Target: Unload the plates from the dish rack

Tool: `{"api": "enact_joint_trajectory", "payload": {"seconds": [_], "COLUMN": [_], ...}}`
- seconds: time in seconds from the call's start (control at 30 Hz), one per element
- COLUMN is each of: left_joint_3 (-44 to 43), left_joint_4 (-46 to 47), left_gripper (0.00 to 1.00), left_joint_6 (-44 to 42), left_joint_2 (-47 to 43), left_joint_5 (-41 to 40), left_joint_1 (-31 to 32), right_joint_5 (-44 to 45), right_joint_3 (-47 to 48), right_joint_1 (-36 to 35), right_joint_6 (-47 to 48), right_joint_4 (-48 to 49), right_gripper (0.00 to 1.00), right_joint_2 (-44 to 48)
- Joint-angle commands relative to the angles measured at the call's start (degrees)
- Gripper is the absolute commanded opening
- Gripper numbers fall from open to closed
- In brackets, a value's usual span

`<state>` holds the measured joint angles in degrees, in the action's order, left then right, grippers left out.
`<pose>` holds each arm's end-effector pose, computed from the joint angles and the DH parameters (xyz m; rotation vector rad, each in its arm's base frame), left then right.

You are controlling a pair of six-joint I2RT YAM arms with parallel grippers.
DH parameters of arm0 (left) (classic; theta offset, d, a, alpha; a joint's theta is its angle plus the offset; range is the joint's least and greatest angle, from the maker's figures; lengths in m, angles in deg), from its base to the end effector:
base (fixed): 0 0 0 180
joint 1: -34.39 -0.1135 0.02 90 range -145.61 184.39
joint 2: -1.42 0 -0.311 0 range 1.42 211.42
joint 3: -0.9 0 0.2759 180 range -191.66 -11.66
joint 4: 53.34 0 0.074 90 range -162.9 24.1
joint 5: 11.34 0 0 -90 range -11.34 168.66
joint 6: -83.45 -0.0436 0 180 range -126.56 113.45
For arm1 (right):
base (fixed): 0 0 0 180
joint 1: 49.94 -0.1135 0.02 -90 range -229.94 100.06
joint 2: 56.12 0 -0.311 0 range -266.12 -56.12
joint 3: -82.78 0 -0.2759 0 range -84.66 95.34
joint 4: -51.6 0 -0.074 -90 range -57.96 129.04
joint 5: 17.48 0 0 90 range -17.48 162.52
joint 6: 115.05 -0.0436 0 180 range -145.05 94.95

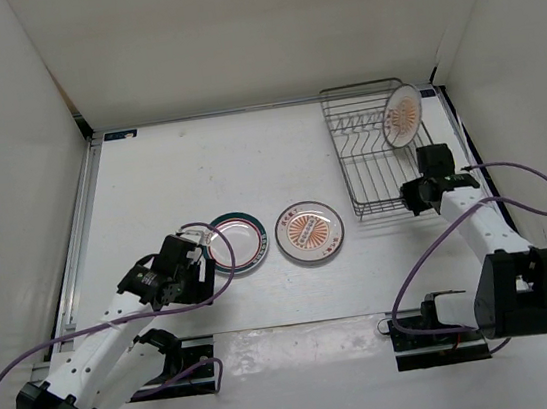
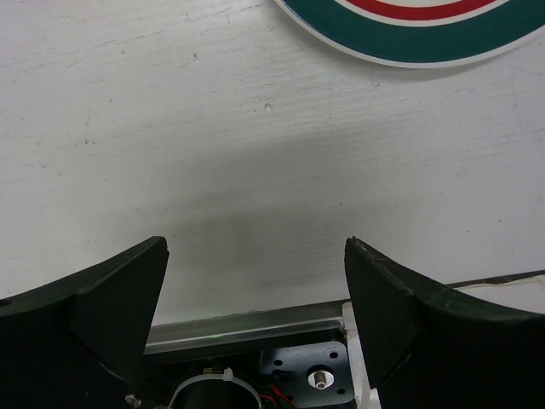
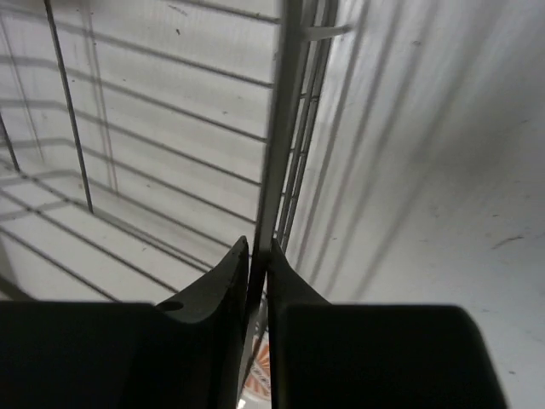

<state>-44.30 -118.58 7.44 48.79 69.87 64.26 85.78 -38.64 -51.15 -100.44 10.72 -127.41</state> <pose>0.1161 -0.0590 0.2238 0.3343 2.6994 -0.0090 0.2586 -0.0045 0.2537 1.5779 1.9292 0.2805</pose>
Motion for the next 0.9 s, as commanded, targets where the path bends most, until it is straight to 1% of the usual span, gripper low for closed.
{"api": "enact_joint_trajectory", "payload": {"seconds": [0.0, 0.07, 0.1, 0.17, 0.2, 0.33, 0.47, 0.63, 0.73, 0.87], "left_joint_3": [-2.0, -2.0, -1.9, -2.0, -2.0, -2.1, -2.0, -2.0, -2.1, -2.1], "left_joint_4": [0.1, 0.1, 0.1, 0.1, 0.1, -0.1, 0.0, 0.0, 0.1, 0.0], "left_gripper": [0.96, 0.96, 0.96, 0.96, 0.96, 0.96, 0.96, 0.96, 0.96, 0.96], "left_joint_6": [-0.2, -0.1, -0.2, -0.2, -0.2, -0.3, -0.3, -0.2, -0.2, -0.1], "left_joint_2": [0.1, 0.1, 0.0, 0.2, 0.3, 0.8, 0.9, 0.9, 1.1, 1.1], "left_joint_5": [0.7, 0.7, 0.7, 0.8, 0.8, 0.9, 1.0, 0.9, 0.9, 1.0], "left_joint_1": [0.3, 0.1, 0.1, 0.1, 0.1, 0.1, 0.1, 0.1, 0.1, 0.2], "right_joint_5": [1.1, 1.0, 0.6, 0.1, -0.3, -0.7, 0.5, 3.1, 3.8, 5.0], "right_joint_3": [0.9, 0.7, 0.5, -0.1, -0.2, -2.5, -3.7, -3.4, -2.2, 1.3], "right_joint_1": [0.5, 0.6, 2.6, 3.3, 3.4, 4.5, 5.6, 7.1, 8.1, 9.8], "right_joint_6": [9.2, 9.9, 9.8, 9.6, 9.1, 5.0, 0.4, -4.0, -4.2, -3.4], "right_joint_4": [-2.0, -2.5, -2.7, -2.5, -2.1, -0.8, 0.5, -0.7, -0.4, -2.9], "right_gripper": [0.11, 0.11, 0.11, 0.11, 0.12, 0.04, 0.00, 0.00, 0.00, 0.00], "right_joint_2": [3.9, 4.8, 5.4, 5.8, 6.2, 6.7, 7.2, 7.8, 8.1, 6.7]}}
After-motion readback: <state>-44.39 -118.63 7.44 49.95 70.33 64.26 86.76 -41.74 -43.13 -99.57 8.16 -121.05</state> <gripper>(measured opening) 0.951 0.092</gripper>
